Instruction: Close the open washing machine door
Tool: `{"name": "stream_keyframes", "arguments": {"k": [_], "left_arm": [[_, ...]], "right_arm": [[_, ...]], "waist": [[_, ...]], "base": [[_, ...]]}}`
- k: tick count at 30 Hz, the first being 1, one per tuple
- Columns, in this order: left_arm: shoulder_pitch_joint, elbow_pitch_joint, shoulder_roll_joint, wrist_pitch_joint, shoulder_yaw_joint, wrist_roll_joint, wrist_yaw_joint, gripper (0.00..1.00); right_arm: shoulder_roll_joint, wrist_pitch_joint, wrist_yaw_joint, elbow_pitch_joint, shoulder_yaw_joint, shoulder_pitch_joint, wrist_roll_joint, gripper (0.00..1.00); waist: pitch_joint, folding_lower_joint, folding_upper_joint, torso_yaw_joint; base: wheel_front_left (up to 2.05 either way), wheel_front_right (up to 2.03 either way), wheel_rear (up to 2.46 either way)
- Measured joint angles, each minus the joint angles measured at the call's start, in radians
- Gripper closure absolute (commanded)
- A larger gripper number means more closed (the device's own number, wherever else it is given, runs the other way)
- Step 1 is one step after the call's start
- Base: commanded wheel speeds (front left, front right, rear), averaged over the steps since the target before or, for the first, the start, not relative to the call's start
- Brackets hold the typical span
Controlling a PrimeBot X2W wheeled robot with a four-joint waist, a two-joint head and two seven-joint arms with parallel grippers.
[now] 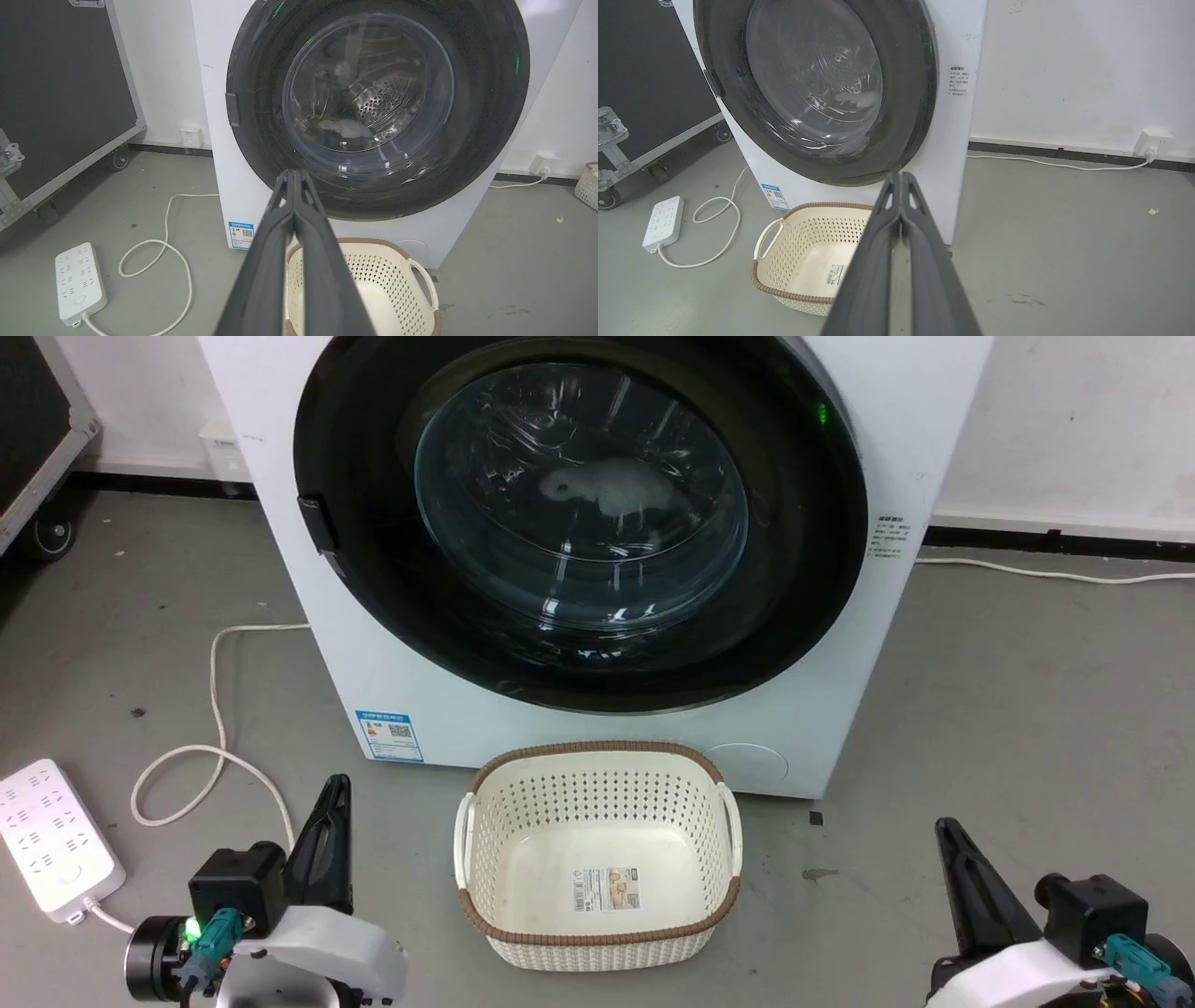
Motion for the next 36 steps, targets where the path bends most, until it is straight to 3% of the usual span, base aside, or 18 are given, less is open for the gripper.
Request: {"name": "stream_keyframes", "arguments": {"k": [36], "left_arm": [[0.015,-0.008,-0.094,0.053,0.073,0.156,-0.052,1.00]], "right_arm": [[0.000,0.033,0.000,-0.005,0.007,-0.020,-0.061,1.00]], "waist": [[0.012,0.0000,0.0000,0.022]], "base": [[0.00,0.00,0.00]]}}
